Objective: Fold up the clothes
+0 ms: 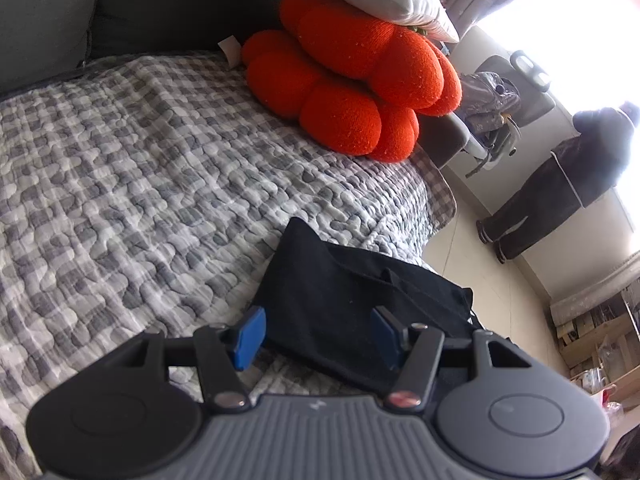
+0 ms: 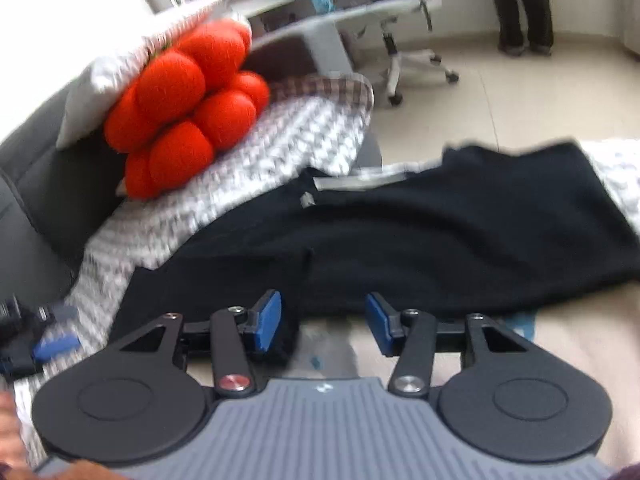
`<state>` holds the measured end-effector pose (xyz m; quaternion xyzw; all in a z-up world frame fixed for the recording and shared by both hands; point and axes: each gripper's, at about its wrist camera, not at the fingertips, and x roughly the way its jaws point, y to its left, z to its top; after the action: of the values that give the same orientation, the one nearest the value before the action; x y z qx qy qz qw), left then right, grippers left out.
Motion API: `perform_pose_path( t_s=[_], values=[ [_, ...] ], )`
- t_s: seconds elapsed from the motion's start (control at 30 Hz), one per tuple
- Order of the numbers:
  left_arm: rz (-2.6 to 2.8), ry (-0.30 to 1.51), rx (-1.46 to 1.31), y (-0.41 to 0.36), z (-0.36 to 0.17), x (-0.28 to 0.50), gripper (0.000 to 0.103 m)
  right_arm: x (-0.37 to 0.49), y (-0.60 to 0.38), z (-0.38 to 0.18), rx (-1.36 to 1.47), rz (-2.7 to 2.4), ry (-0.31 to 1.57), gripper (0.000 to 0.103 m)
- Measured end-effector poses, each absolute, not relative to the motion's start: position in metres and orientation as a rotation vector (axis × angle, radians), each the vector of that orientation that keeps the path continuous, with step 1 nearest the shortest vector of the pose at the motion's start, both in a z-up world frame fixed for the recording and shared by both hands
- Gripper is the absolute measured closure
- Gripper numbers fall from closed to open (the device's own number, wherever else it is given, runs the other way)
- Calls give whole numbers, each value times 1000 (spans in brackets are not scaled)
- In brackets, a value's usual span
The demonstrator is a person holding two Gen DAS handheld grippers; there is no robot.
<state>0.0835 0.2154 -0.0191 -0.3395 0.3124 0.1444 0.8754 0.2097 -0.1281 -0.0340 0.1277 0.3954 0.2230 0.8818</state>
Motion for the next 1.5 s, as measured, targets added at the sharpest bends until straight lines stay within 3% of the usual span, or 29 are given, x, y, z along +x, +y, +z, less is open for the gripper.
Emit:
perform_pose_path(
  t_s=[0.2,0.4,0.43,0.5,0.77,1.03,1.23,1.33,1.37,1.5],
  values=[
    [287,661,-688,208,-19,86,43,216,-131,-48,394,574,874,51],
    [296,655,-713,214,-19,84,43,211,-104,-46,315,545,863,51],
    [295,655,-715,215,-19,84,43,210,-100,-46,299,543,857,55],
    [291,656,-716,215,-19,84,43,209,-91,-47,262,530,851,75],
    [283,650,-728,217,-16,81,43,205,-75,-46,174,431,820,94],
    [276,647,-732,219,-15,79,43,193,-72,-21,138,408,713,96],
    [279,651,-733,219,-15,78,43,196,-72,-31,95,385,743,96],
    [278,651,-737,220,-16,77,43,200,-74,-44,119,411,779,92],
    [279,651,-736,220,-16,78,43,201,-76,-46,138,417,788,87],
    [281,661,-731,219,-18,80,43,206,-92,-50,255,437,811,84]
  ],
)
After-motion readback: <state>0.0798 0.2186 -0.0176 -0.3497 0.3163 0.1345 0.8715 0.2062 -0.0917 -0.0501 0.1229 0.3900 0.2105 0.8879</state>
